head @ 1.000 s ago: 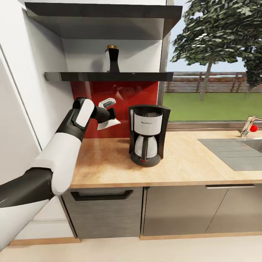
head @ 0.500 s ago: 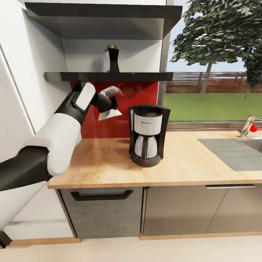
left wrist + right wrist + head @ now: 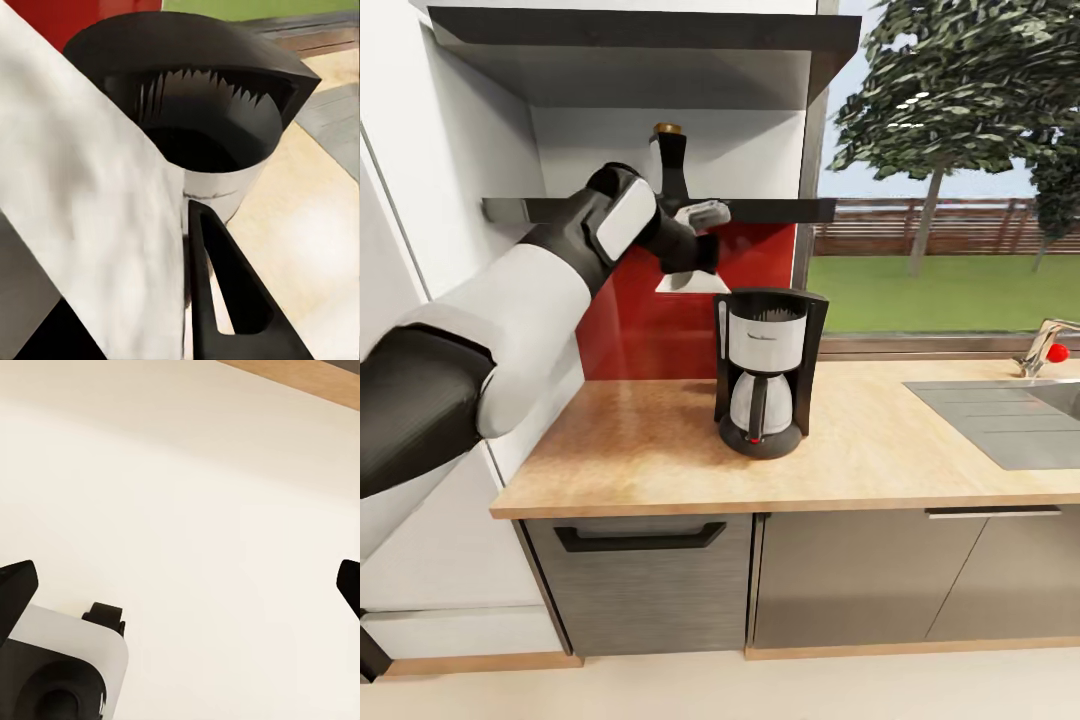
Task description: Set up a coffee station on the kitchen countertop: keep the coffee maker on the countertop, move the bottle of coffee from the kitchen shelf to the counter next to the coffee maker, place a paper coffee filter on top of the coffee maker, put the saucer next to the coffee maker with the coffee cup on the saucer, and place the electric kettle next to the coffee maker.
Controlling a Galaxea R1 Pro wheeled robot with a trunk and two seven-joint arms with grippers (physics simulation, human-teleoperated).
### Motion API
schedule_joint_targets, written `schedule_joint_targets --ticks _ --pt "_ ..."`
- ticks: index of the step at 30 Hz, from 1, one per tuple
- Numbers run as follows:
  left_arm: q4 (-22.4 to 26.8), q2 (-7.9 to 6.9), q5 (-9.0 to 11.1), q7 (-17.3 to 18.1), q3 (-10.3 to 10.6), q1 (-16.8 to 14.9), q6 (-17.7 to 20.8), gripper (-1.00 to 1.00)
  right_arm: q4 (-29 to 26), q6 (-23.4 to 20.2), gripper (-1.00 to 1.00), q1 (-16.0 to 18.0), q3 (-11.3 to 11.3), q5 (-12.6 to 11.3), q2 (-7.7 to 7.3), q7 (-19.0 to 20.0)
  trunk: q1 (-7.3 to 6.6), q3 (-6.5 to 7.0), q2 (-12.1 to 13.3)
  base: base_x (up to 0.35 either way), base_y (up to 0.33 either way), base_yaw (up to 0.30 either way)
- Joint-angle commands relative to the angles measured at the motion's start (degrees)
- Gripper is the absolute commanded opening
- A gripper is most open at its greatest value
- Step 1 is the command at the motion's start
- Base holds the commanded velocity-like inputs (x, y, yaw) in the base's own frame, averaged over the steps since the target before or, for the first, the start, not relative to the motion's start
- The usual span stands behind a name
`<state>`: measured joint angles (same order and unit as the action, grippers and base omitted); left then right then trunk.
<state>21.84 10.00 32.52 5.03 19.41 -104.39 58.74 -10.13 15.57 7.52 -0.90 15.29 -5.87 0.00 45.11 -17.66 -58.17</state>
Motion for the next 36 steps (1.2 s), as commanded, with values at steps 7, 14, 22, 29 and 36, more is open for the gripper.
schedule_joint_targets --ticks 7,14,22,29,36 --pt "0.46 0.0 -0.86 12.57 9.7 -1.83 -0.08 -1.0 0.03 0.16 1.0 0.03 -0.07 0.18 -0.06 0.0 0.01 -0.08 -0.04 0.0 0.0 0.0" --pt "0.72 0.0 -2.52 25.41 20.58 -1.86 -0.49 -1.0 0.03 0.16 1.0 0.03 -0.07 0.21 -0.1 0.0 0.01 -0.08 -0.04 0.0 0.0 0.0" --pt "0.75 0.0 -6.19 27.58 21.72 -1.87 -0.55 -1.0 0.03 0.16 1.0 0.03 -0.07 0.22 -0.11 0.0 0.01 -0.08 -0.04 0.0 0.0 0.0" --pt "1.56 0.0 -6.57 27.74 21.8 -1.87 -0.55 -1.0 0.03 0.16 1.0 0.03 -0.07 0.22 -0.11 0.0 0.01 -0.08 -0.04 0.0 0.0 0.0" --pt "1.99 0.0 -6.62 27.75 21.87 -1.87 -0.55 -1.0 0.03 0.17 1.0 0.03 -0.07 0.21 -0.08 -0.07 0.01 -0.08 -0.04 0.0 0.0 0.0"
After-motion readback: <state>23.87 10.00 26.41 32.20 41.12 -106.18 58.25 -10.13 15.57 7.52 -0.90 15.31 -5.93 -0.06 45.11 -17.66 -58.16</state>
